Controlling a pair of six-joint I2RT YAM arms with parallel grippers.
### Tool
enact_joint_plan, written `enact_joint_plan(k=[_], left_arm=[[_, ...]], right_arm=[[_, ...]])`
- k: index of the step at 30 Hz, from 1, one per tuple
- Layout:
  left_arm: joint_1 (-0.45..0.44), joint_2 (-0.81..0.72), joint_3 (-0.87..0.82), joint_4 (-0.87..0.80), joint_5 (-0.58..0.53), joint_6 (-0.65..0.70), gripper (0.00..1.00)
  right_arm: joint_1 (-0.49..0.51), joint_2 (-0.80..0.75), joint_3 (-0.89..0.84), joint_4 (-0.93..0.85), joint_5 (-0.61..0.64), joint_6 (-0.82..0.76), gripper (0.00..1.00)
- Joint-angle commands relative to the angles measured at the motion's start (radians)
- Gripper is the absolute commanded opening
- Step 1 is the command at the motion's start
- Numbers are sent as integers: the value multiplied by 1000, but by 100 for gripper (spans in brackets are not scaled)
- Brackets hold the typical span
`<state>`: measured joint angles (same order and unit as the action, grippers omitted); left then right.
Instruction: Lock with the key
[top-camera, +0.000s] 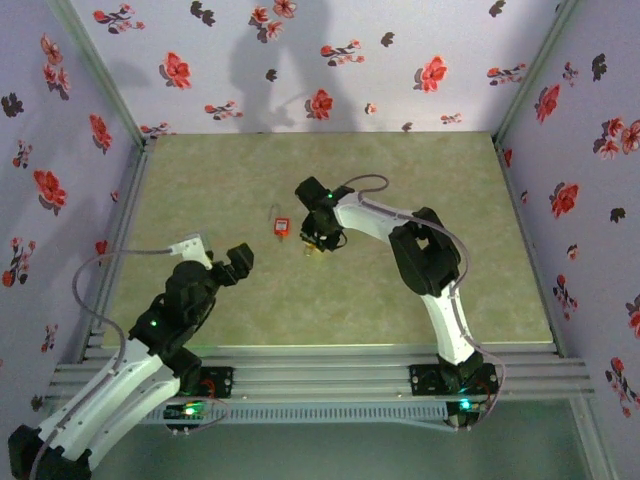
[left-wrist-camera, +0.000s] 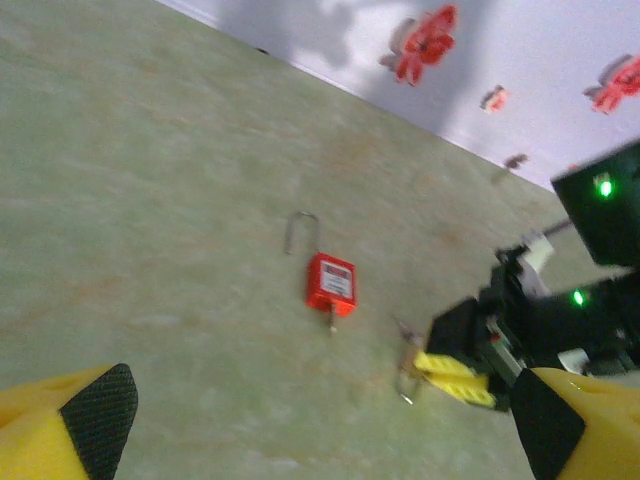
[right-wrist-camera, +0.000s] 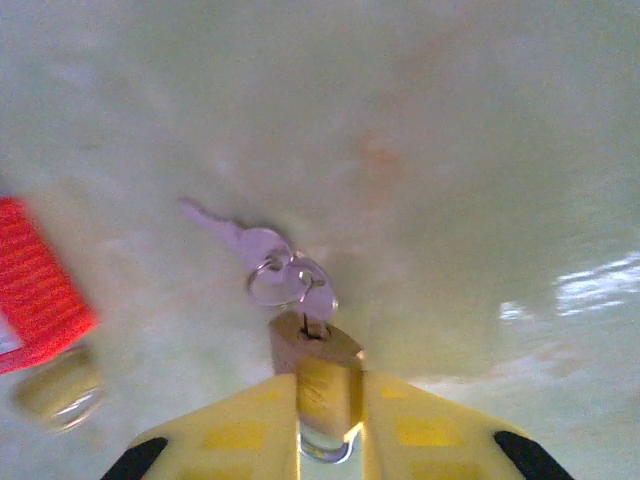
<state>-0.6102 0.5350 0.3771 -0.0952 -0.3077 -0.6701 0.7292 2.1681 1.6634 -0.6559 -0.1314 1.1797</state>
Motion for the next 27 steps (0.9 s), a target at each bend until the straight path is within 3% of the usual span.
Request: enact_joint_plan(k=[1,6,12,16,19,22,27], left_arm=[[3,16,-21,129,136,-8,100],[3,70,-42,192,198,-78,100],[2,76,-72,199,191,-122,100],[3,12,-68,140,163,-97,100],[3,-18,-52,96,142,-68,100],[3,-20,-52,84,137,-57,100],[3,-34,-49,57,120,-54,100]], right_arm=[[-10,-24,-51,102,-55,-8,7],[-14,-54,-99,147,-71,-2,8],[-14,-65,-113,144,-79,-22,9],[-14,-78,-98,124,-50,-40,21],[-10,-80,-75,104,-24,-41,36],[-3,-59,-26,65,-10,-59,43],[2,1,66,-24,10,-78,44]])
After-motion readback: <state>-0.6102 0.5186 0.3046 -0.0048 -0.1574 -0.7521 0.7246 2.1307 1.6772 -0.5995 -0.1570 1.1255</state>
